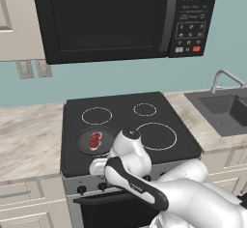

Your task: Pick up the pan with the steak in it and place it on the dining table. Then place the steak on the plate.

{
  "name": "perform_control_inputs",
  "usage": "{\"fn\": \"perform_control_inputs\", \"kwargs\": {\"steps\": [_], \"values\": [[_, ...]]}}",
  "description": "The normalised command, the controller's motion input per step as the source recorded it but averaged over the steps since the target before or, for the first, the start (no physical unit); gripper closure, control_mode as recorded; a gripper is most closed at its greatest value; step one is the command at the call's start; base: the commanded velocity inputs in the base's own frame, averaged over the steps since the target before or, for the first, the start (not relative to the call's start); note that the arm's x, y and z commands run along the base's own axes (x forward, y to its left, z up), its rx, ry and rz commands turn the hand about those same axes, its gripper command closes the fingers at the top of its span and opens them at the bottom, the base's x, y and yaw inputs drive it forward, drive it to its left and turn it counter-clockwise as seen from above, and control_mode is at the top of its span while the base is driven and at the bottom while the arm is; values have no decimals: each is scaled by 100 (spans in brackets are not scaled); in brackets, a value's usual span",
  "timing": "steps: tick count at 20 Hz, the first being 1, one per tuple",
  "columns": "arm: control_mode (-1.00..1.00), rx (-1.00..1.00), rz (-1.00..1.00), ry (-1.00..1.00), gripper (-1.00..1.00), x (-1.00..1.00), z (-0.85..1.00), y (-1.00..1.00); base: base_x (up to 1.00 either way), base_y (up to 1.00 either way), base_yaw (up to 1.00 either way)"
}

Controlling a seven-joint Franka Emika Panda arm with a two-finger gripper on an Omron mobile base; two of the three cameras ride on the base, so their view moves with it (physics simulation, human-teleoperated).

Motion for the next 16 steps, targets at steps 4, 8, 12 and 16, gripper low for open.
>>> {"fn": "perform_control_inputs", "kwargs": {"steps": [4,8,12,16], "values": [[-100,-1,0,0,-100,0,-5,0,0,0,0],[-100,-1,-1,0,-100,0,-13,0,0,0,0],[-100,0,-1,0,-100,0,-17,0,0,0,0],[-100,-1,-1,0,-100,0,-21,1,0,0,0]]}}
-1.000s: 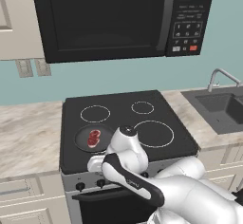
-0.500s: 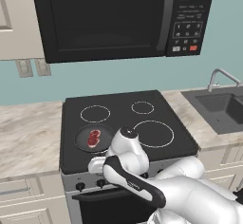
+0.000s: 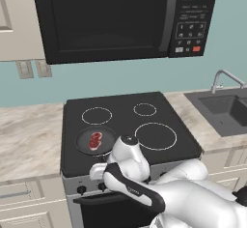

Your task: Pick up the pan with the steak in it and place it on the dining table. Then place the steak on the plate.

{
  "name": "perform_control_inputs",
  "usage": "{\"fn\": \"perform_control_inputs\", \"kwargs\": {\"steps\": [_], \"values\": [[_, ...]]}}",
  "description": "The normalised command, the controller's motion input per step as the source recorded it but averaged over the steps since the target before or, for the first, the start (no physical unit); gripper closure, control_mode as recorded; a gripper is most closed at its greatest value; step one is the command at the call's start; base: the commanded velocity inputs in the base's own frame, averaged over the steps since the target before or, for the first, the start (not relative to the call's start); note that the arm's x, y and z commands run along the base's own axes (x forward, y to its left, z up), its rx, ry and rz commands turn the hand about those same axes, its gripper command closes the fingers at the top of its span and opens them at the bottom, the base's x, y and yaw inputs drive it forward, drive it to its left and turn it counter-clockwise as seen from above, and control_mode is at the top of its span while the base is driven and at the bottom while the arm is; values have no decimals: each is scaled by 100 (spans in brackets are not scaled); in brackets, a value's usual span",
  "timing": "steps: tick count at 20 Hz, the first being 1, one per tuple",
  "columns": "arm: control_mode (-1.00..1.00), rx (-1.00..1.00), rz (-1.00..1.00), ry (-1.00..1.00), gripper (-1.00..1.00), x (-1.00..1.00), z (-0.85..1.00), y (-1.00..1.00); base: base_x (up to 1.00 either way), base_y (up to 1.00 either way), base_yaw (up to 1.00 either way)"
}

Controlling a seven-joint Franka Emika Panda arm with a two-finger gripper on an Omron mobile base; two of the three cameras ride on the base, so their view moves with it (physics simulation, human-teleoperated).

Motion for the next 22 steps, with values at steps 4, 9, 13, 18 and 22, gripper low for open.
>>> {"fn": "perform_control_inputs", "kwargs": {"steps": [4,9,13,18,22], "values": [[-100,-1,-1,0,-100,0,-18,5,0,0,0],[-100,-3,0,0,100,0,-15,7,0,0,0],[-100,0,0,0,100,0,0,0,0,0,0],[-100,2,-1,-1,100,-2,6,0,0,0,0],[-100,4,-4,-6,100,-19,41,0,0,0,0]]}}
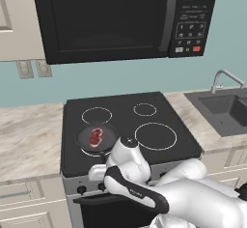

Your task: Pick up the pan with the steak in it and place it on the dining table. Then place the steak on the plate.

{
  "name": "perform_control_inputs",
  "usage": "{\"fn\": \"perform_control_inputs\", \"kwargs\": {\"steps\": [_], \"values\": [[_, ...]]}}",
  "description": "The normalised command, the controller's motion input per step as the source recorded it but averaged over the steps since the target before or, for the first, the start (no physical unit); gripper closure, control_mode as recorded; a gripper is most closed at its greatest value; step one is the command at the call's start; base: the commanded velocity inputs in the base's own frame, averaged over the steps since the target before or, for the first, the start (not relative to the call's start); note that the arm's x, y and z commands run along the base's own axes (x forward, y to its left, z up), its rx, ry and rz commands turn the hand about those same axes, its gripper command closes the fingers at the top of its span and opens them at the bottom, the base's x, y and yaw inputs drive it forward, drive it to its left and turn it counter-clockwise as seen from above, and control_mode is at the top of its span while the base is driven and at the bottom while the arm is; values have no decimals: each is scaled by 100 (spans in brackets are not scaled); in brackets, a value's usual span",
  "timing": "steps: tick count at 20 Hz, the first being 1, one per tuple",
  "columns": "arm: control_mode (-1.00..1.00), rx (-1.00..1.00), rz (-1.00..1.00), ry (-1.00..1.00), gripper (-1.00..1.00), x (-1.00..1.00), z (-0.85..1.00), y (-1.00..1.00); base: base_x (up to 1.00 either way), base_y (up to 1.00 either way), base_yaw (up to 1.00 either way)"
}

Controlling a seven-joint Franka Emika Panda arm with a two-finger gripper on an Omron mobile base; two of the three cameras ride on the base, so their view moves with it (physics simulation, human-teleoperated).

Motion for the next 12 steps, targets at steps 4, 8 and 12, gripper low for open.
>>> {"fn": "perform_control_inputs", "kwargs": {"steps": [4,8,12], "values": [[-100,2,-1,-1,100,-27,76,2,0,0,0],[-100,1,0,-1,100,-46,86,7,0,0,0],[-100,0,0,0,100,-67,84,6,0,0,0]]}}
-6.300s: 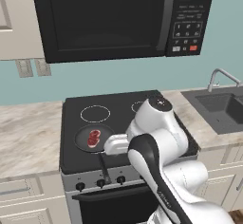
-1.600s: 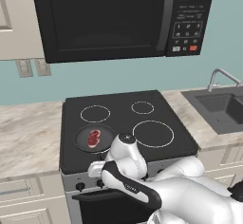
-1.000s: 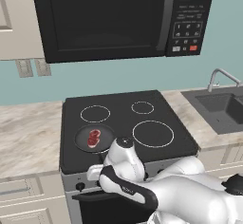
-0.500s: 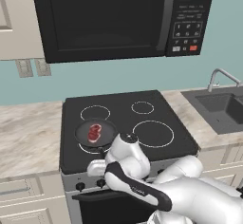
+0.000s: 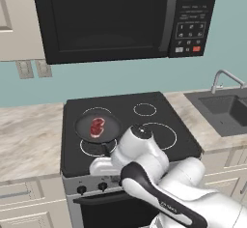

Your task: Pick up the pan with the steak in it and place it on the dining table. Then place the steak on the plate.

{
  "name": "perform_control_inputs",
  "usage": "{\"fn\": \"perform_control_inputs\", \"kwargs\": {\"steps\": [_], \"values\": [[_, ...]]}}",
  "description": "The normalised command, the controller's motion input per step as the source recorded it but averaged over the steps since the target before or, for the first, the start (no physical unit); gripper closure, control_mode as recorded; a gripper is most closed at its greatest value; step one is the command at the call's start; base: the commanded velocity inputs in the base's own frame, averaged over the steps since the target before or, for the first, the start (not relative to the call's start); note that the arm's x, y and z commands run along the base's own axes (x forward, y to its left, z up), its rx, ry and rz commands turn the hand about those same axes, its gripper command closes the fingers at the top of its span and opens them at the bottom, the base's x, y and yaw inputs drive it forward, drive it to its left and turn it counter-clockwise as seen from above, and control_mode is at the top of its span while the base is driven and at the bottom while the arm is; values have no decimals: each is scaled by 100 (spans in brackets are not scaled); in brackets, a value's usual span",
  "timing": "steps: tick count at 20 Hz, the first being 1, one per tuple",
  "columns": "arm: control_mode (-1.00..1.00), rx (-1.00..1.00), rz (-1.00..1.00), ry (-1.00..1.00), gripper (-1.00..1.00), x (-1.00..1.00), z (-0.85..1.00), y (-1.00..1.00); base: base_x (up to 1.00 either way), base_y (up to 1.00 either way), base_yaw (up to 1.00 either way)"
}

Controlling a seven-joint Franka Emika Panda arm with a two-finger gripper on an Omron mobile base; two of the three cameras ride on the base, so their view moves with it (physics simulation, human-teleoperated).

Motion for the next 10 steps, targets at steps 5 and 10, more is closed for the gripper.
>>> {"fn": "perform_control_inputs", "kwargs": {"steps": [5,10], "values": [[-100,0,0,-1,100,-96,67,2,0,0,0],[-100,0,-1,-7,100,-100,32,0,0,0,0]]}}
